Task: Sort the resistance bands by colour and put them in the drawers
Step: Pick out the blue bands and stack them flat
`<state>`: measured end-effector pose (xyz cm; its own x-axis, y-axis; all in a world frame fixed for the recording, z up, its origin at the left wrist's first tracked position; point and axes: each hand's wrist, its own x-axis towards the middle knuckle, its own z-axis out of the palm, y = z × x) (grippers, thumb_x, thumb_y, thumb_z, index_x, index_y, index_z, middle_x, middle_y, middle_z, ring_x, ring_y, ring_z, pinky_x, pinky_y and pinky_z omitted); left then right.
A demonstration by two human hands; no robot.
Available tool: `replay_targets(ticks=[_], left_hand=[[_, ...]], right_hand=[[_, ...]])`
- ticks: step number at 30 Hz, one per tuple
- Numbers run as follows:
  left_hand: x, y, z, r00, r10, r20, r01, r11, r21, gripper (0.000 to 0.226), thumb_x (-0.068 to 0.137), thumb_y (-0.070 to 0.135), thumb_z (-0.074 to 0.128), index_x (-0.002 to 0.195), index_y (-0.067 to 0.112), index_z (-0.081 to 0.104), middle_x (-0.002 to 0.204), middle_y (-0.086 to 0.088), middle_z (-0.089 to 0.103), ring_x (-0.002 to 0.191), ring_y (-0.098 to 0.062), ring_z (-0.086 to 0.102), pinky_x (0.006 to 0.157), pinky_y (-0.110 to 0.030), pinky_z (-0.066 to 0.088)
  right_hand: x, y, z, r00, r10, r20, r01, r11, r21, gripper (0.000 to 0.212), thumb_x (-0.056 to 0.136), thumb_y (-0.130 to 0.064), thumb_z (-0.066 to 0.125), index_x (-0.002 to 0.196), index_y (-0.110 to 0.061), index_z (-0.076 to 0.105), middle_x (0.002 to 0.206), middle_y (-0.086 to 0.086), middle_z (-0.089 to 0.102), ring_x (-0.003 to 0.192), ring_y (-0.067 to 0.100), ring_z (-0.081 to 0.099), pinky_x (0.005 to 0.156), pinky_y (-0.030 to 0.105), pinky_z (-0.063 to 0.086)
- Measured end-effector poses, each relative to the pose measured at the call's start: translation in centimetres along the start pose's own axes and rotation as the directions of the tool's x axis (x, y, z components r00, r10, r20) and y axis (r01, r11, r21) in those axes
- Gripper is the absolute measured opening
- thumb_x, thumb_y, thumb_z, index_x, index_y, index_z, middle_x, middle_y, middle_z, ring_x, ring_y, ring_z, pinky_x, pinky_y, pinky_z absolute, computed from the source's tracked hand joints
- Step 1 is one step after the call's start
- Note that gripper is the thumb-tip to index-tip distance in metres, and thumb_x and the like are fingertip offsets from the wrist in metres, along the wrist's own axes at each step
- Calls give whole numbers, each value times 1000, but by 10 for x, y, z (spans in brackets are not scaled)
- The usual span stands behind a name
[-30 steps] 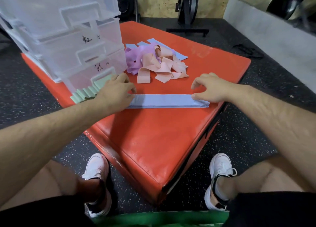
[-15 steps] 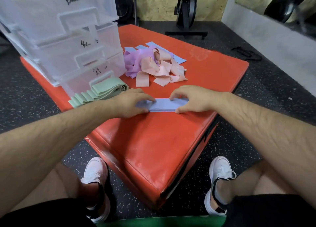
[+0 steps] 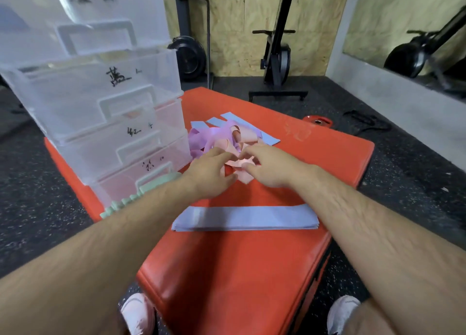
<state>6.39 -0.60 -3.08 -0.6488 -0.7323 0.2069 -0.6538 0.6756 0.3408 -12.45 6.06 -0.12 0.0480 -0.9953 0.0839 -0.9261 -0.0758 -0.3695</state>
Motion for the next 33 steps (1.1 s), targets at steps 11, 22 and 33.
replay_targets(ticks=[11, 22, 33], left_hand=[[76, -22, 16, 988, -148, 48, 147, 989, 19, 76, 84, 41, 56, 152, 40, 23, 165, -2, 9, 151, -33, 11, 117, -54, 23], [85, -26, 23, 972, -186, 145, 193, 980, -42, 55, 75, 42, 54, 128, 33, 48, 138, 2, 43, 126, -30, 44, 100, -45, 42], [137, -6, 20, 963, -185, -195, 174, 982, -73, 26, 92, 40, 37, 107, 30, 57, 130, 10, 49, 122, -21, 41, 98, -38, 27]], right_hand=[[69, 14, 20, 979, 187, -81, -193, 978, -74, 56, 95, -30, 50, 148, -40, 36, 162, -2, 20, 148, 30, 17, 114, 50, 30], [100, 31, 33, 948, 303, 100, -309, 950, 54, 34, 78, -54, 51, 108, -40, 59, 107, -8, 63, 99, 20, 62, 84, 41, 54], [82, 54, 5, 921, 348, -175, -272, 896, 350, 12, 81, -39, 48, 85, -29, 55, 81, -10, 65, 77, 15, 60, 76, 41, 53]])
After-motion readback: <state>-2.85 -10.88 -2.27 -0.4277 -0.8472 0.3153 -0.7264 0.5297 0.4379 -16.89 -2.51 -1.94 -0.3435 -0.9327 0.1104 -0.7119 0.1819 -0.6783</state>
